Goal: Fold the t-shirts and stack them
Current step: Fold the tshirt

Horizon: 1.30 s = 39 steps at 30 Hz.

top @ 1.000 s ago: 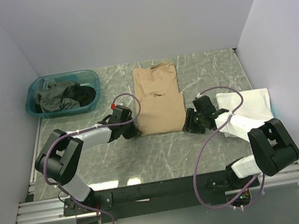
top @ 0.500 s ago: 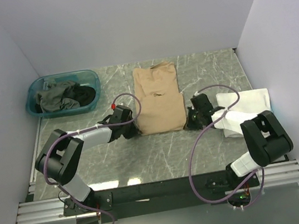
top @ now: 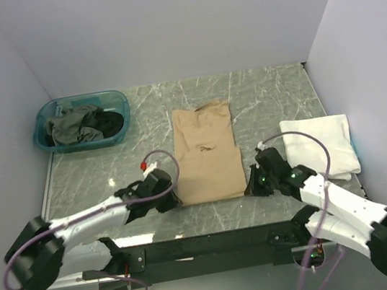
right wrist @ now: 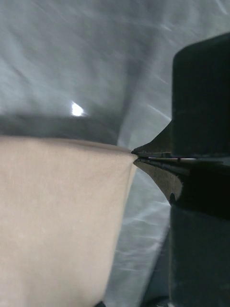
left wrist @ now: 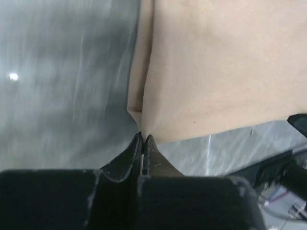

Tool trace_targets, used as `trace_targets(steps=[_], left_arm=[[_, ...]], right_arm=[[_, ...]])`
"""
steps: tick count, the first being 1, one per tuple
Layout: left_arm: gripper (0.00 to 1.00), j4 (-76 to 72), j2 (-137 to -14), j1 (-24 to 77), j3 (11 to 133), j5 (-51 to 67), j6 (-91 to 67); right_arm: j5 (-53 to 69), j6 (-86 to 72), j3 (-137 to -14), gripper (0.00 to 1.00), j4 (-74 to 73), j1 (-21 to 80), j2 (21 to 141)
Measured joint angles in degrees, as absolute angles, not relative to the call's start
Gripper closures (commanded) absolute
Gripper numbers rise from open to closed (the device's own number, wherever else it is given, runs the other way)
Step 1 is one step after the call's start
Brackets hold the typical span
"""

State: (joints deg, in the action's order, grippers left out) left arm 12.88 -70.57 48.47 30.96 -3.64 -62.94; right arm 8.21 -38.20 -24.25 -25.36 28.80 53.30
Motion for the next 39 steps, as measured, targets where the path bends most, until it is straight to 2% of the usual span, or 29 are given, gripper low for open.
trace_targets(steps=[4,10,20,27,39], left_arm=[[0.99,20.6,-60.6,56.2,28.0,-6.5,-70.0],[0.99,28.8,-51.0,66.7,27.4,-10.2,-78.5],[0.99,37.2,-50.4,67.8,36.9,-20.4,-80.2],[0.99,36.3,-51.6,62.3,42.2,-26.9,-75.6],[0.99,26.9,-60.7,45.8,51.0,-24.7,-60.4]], right_arm=[[7.4,-43.1,-24.2,1.0,-33.9,35.9,43.9],[8.7,-48.4,-24.1,1.0,-42.5,40.4,33.4],[4.3,-45.7,-36.4,1.0,-47.2,39.4,37.0],[5.6,-38.6,-43.8,1.0,-42.6,30.9,42.8],[18.0,-31.2,-49.0,1.0,-33.2,19.6,55.3]])
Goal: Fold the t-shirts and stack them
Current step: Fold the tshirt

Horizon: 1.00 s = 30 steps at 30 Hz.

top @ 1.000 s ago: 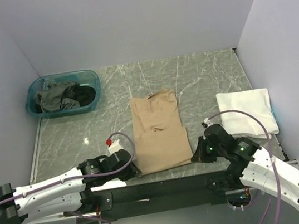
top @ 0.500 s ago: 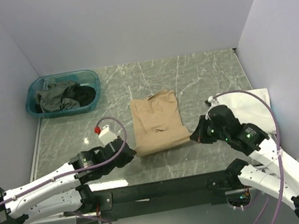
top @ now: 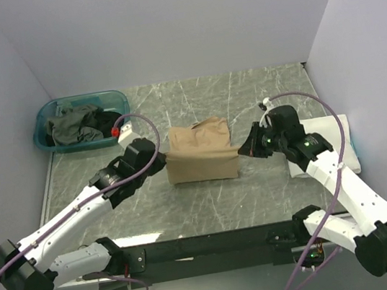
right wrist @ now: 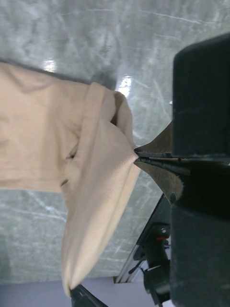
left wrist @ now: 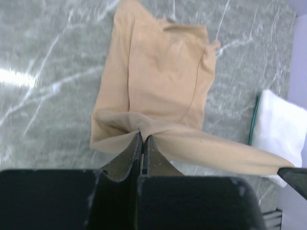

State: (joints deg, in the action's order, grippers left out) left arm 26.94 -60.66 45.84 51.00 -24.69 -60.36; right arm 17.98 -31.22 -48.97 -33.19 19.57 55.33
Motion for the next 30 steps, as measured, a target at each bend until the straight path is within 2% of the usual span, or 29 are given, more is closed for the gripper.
trace_targets(steps=[15,30], left_arm=[[0.99,21.3,-75.0,33.4,61.5,-17.0,-50.2],[0.99,17.7,-92.6,26.0,70.6,-9.3,-46.1]], right_arm=[[26.7,-26.9,-59.9,1.0,-27.9,12.7,72.2],[30.0,-25.6,-68.5,1.0,-25.6,9.6,89.4]])
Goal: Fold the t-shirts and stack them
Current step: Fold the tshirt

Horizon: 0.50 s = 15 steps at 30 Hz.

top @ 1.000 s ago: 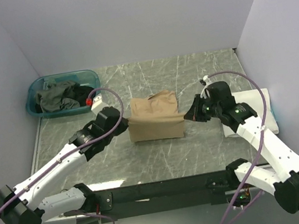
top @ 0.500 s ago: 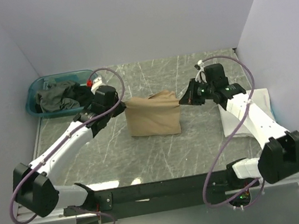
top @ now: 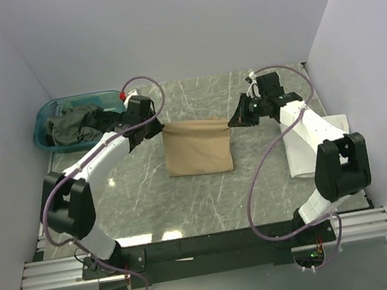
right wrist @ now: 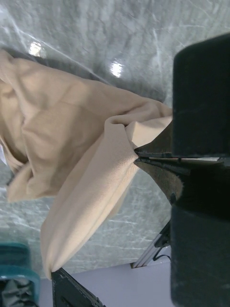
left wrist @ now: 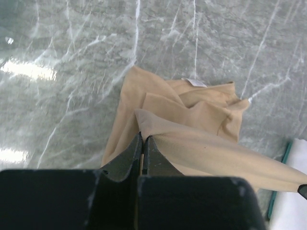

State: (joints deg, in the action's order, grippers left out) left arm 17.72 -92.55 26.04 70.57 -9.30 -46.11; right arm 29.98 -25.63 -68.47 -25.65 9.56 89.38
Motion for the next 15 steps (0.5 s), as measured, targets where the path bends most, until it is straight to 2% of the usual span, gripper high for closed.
trace_targets(steps=[15], left_arm=[[0.99,17.2,-109.1,22.6,81.3,-5.6,-44.2]], right_arm=[[29.9,-25.5,-79.7,1.0,-23.5,7.6,108.3]])
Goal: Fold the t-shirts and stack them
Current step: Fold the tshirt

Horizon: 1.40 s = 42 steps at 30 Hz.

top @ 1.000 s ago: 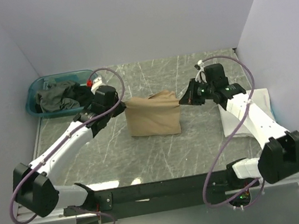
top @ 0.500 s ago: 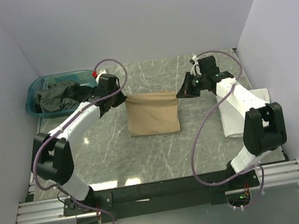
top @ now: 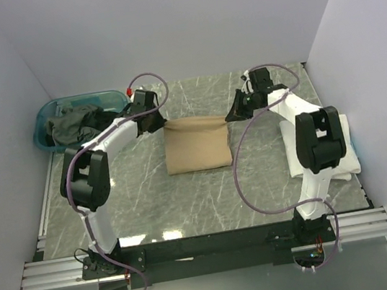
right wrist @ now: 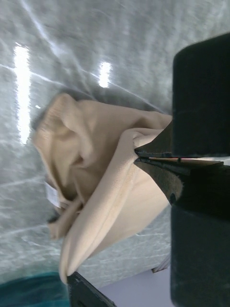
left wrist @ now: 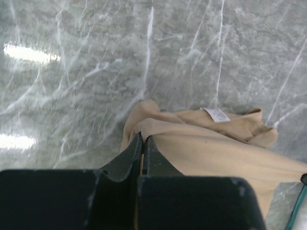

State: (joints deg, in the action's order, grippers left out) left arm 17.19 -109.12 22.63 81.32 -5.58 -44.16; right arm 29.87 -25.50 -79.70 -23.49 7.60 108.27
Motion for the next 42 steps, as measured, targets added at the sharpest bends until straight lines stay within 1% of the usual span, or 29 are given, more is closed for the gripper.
trace_targets(steps=[1,2,3,4,5,6,8,9,10,11,12,14,16,20,23,26,29,31,35,39,42], left_arm=[[0.99,17.2,-110.3,22.4,82.1,-5.3,-44.1],[0.99,17.2,-111.2,22.2,82.8,-5.1,-44.0],[0.9,17.2,-112.1,22.0,83.7,-4.7,-43.8],[0.87,17.2,-112.9,21.9,84.4,-4.4,-43.5],[0.73,17.1,-113.7,21.8,85.1,-4.1,-43.3],[0.63,17.1,-114.7,21.6,85.9,-3.7,-42.6],[0.44,17.1,-116.2,21.4,87.4,-3.4,-42.0],[0.25,17.2,-116.8,21.1,88.0,-2.9,-41.6],[0.16,17.2,-117.1,21.0,88.5,-2.6,-41.0],[0.07,17.3,-117.1,20.8,88.8,-2.2,-41.0],[0.01,17.2,-117.1,20.7,88.8,-1.8,-40.9],[0.0,17.0,-116.5,20.5,88.8,-1.0,-41.0],[0.01,16.2,-114.4,20.6,87.0,-0.8,-41.1],[0.0,15.8,-105.6,22.5,79.6,-1.1,-41.5],[0.01,14.3,-97.1,25.3,73.2,-1.5,-42.8],[0.01,10.9,-90.9,28.5,67.0,-1.4,-44.7],[0.01,8.3,-90.0,31.4,62.6,-0.9,-46.6],[0.01,6.9,-90.8,32.0,59.7,0.0,-47.8],[0.0,5.7,-92.4,32.1,54.7,0.8,-49.4],[0.01,4.1,-93.6,32.2,52.2,1.5,-50.3],[0.0,2.6,-94.3,32.5,50.6,1.8,-50.9]], right_arm=[[29.9,-25.5,-80.7,1.0,-23.4,7.4,109.5],[29.8,-25.5,-81.7,0.98,-23.3,7.3,110.8],[29.7,-25.6,-82.8,0.94,-23.4,7.2,112.2],[29.6,-25.6,-84.0,0.88,-23.5,7.0,113.6],[29.5,-25.6,-85.2,0.69,-23.8,6.9,114.8],[29.2,-25.6,-86.7,0.6,-24.1,6.7,116.4],[27.6,-24.9,-90.2,0.44,-25.7,6.3,119.3],[26.7,-24.5,-91.9,0.36,-26.5,6.0,120.5],[26.0,-24.2,-92.9,0.29,-27.2,5.8,121.1],[24.8,-23.8,-94.0,0.28,-28.2,5.5,121.3],[24.3,-23.3,-94.4,0.27,-28.7,5.4,121.2],[23.1,-22.8,-94.2,0.24,-29.5,5.1,119.6],[22.6,-22.6,-91.6,0.23,-28.9,5.0,115.9],[24.1,-22.9,-79.2,0.21,-26.3,6.2,101.8],[27.2,-23.7,-70.3,0.21,-22.0,9.1,92.1],[30.1,-25.3,-62.2,0.21,-17.3,14.2,86.6],[32.7,-27.0,-56.7,0.21,-13.5,19.1,86.8],[33.8,-28.4,-54.1,0.21,-11.3,20.0,88.1],[34.0,-30.2,-49.5,0.21,-7.3,19.4,90.8],[34.2,-31.1,-46.3,0.21,-3.5,17.6,94.3],[36.7,-32.3,-44.0,0.21,0.4,16.0,95.1]])
